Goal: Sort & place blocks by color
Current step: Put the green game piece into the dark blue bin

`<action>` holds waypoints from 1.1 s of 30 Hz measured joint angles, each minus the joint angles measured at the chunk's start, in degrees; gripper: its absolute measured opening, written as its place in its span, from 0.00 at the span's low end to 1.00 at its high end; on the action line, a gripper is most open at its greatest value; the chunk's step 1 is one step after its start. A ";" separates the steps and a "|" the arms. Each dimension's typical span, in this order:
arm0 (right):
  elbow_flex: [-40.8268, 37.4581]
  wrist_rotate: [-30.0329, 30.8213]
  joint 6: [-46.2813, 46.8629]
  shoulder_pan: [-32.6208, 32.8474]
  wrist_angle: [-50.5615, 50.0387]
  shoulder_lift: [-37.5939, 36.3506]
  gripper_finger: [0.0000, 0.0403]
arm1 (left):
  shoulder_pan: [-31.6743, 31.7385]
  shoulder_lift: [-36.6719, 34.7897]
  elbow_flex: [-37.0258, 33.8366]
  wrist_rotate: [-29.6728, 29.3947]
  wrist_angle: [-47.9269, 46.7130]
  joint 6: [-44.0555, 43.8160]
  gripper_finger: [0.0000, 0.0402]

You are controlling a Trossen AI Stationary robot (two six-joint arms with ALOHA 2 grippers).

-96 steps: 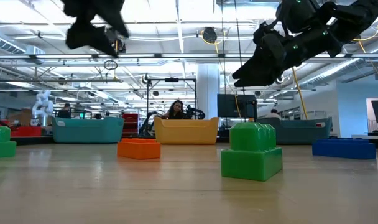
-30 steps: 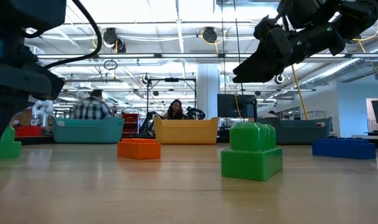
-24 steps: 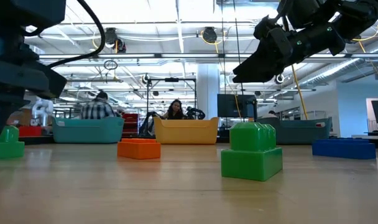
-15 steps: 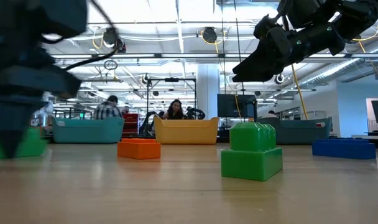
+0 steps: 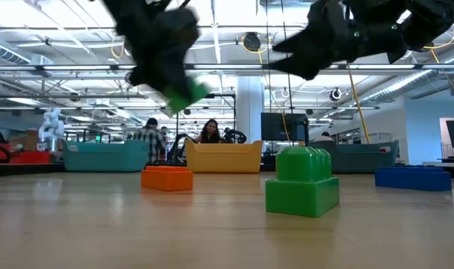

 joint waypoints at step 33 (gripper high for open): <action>0.02 -5.69 9.60 2.40 19.14 8.15 0.82 | 10.01 4.67 3.76 15.41 31.66 27.64 0.33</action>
